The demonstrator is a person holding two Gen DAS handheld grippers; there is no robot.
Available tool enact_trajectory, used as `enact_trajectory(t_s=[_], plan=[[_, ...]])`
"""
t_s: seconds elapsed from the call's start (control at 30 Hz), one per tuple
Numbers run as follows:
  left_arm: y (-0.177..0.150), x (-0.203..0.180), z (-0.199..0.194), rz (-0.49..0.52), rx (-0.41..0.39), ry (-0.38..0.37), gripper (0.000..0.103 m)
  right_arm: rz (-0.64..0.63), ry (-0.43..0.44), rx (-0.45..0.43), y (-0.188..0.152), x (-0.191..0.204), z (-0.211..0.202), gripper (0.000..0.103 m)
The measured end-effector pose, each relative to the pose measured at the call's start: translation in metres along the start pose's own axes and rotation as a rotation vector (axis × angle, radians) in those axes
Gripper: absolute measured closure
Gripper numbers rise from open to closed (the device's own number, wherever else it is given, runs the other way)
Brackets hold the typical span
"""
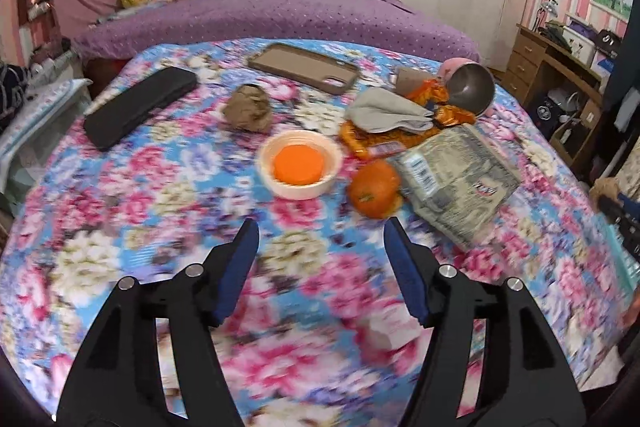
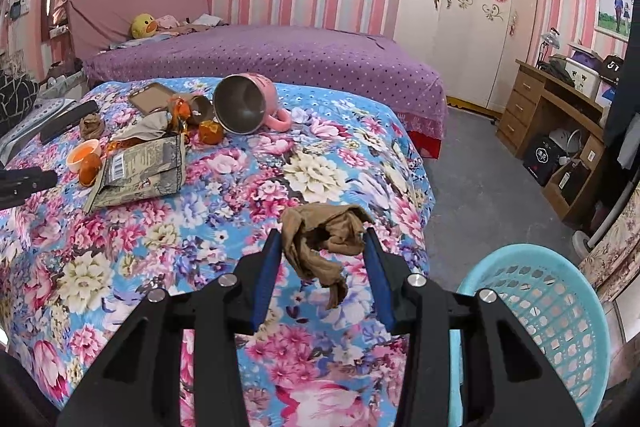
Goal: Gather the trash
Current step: 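Lift the orange peel with the left gripper while the right gripper holds the tissue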
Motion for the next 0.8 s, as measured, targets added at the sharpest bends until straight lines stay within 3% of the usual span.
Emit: enact_trajectory(t_s=[0.07,0.27,0.3,0.57,0.8], plan=[[0.002,-0.009,0.008,0.011,0.012,0.0,0.041,-0.002,0.004,0.0,0.0,0.001,0.001,0.061],[0.009,-0.027,0.029,0.051,0.044,-0.012,0.057,-0.003,0.012,0.001,0.002,0.003,0.006,0.061],[0.01,-0.027,0.032,0.049,0.05,-0.019,0.063,-0.002,0.014,0.001,0.003,0.003,0.007,0.061],[0.017,-0.026,0.047,0.003,0.075,-0.078,0.079,-0.004,0.026,0.004,0.003,0.004,0.01,0.061],[0.018,-0.032,0.03,0.042,0.026,-0.044,0.082,0.021,0.034,-0.007,0.003,-0.003,0.006,0.061]])
Point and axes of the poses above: each gripper's, at about its wrist camera, not at the fingertips, and z roughly the way its jaws point, x to its left, y to its top, the point moved 7 cm from there along z, roughly the way its jaws point, and after that the axes turned 3 degrees about -y, right-handed, at the moved point
